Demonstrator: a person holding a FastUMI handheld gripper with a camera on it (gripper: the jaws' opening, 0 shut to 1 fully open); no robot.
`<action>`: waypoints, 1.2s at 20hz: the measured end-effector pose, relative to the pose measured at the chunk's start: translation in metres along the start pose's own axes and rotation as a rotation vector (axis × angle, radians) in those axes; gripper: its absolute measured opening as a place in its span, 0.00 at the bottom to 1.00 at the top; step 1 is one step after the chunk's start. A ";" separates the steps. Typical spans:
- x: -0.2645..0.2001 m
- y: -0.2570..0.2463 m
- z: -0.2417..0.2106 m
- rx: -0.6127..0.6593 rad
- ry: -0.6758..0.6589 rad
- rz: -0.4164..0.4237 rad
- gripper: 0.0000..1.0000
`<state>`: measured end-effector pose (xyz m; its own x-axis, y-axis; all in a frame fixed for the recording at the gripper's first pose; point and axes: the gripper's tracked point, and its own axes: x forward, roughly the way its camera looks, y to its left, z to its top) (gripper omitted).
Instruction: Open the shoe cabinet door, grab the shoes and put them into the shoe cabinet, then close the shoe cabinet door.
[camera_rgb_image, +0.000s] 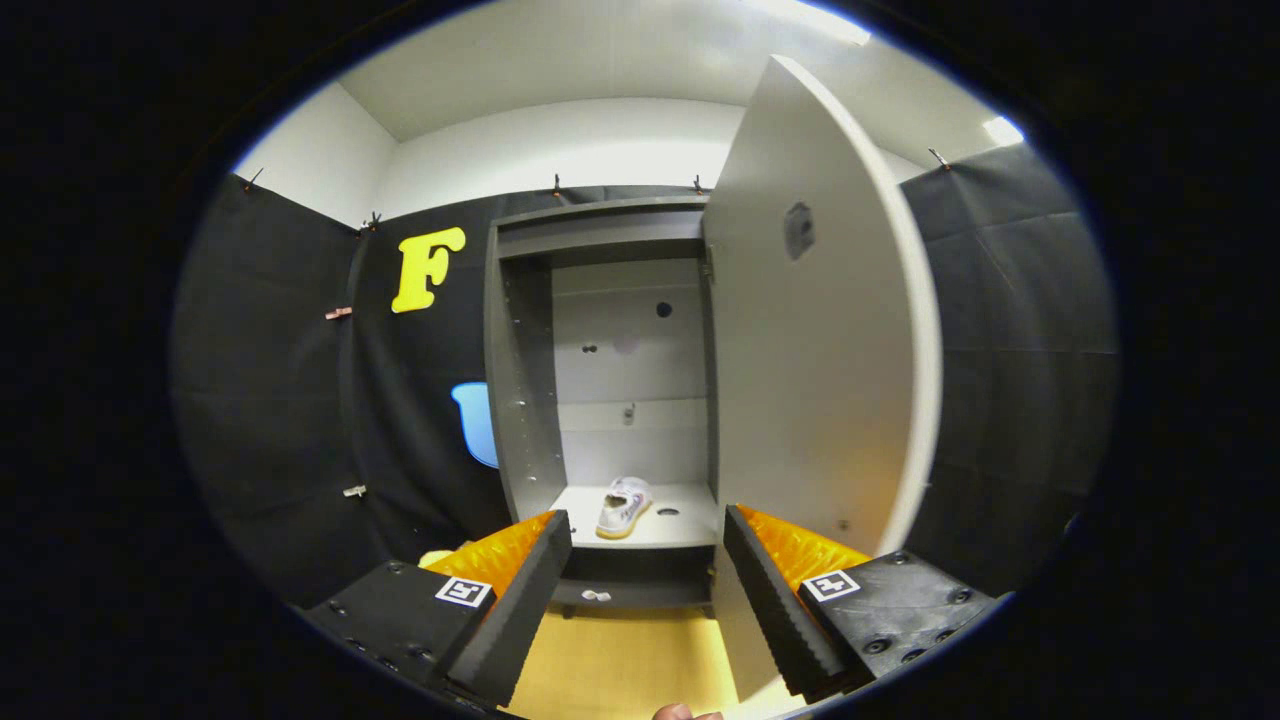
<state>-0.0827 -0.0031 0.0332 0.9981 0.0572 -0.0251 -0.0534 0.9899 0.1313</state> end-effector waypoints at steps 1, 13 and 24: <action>-0.010 -0.010 0.003 0.011 0.002 -0.012 0.97; -0.018 -0.165 -0.011 0.011 0.030 -0.278 0.98; 0.027 -0.183 -0.024 -0.052 0.078 -0.298 0.96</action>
<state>-0.0467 -0.1793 -0.0149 0.9645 -0.2289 -0.1316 0.2378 0.9697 0.0563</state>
